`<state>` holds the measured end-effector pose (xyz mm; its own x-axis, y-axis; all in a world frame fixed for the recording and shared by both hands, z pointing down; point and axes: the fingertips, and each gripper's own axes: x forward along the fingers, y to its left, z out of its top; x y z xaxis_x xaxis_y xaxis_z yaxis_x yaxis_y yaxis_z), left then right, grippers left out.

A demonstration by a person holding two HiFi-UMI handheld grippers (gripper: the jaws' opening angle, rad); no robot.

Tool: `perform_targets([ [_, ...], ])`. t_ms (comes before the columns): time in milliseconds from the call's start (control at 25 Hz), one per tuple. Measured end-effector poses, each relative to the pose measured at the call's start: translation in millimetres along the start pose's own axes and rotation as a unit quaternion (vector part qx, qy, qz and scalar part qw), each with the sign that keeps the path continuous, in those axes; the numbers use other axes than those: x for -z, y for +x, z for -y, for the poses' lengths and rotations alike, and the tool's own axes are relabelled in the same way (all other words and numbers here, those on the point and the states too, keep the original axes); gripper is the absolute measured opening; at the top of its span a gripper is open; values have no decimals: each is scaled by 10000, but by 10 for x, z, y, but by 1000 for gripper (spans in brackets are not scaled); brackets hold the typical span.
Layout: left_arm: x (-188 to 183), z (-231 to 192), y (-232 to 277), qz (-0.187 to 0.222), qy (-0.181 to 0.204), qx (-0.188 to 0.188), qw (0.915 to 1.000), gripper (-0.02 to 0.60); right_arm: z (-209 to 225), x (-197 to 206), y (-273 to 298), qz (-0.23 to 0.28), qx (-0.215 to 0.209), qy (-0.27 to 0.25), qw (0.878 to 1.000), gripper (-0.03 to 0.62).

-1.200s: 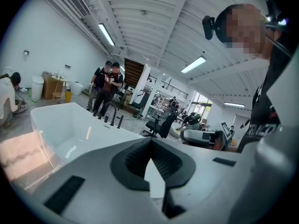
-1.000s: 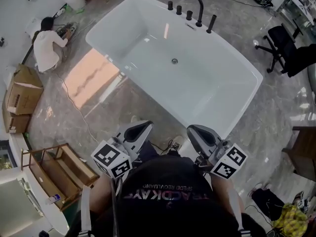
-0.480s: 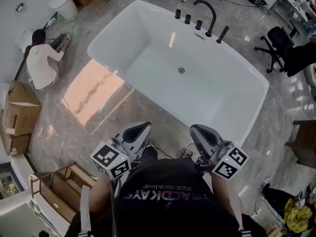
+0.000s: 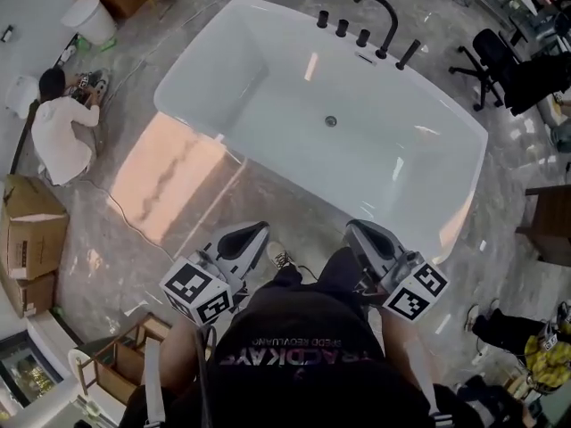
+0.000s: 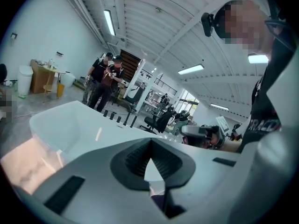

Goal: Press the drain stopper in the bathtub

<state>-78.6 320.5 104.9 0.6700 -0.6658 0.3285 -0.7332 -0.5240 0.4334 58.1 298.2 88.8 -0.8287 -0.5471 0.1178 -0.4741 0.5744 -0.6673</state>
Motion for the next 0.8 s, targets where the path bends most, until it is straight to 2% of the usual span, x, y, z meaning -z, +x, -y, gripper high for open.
perform_targets([
  [200,-52,-46,-8,139,-157,105,9997,9,24,-18,46,-130,209,-25,9997,17],
  [400,-44,-144,54,137,-247,25,9996,9,115,-113,119,-146,218,-102,9996,17],
  [800,-429,-239,584,-48,-5,-105,9999,9,574,-554,221,115,71,60,9999,17],
])
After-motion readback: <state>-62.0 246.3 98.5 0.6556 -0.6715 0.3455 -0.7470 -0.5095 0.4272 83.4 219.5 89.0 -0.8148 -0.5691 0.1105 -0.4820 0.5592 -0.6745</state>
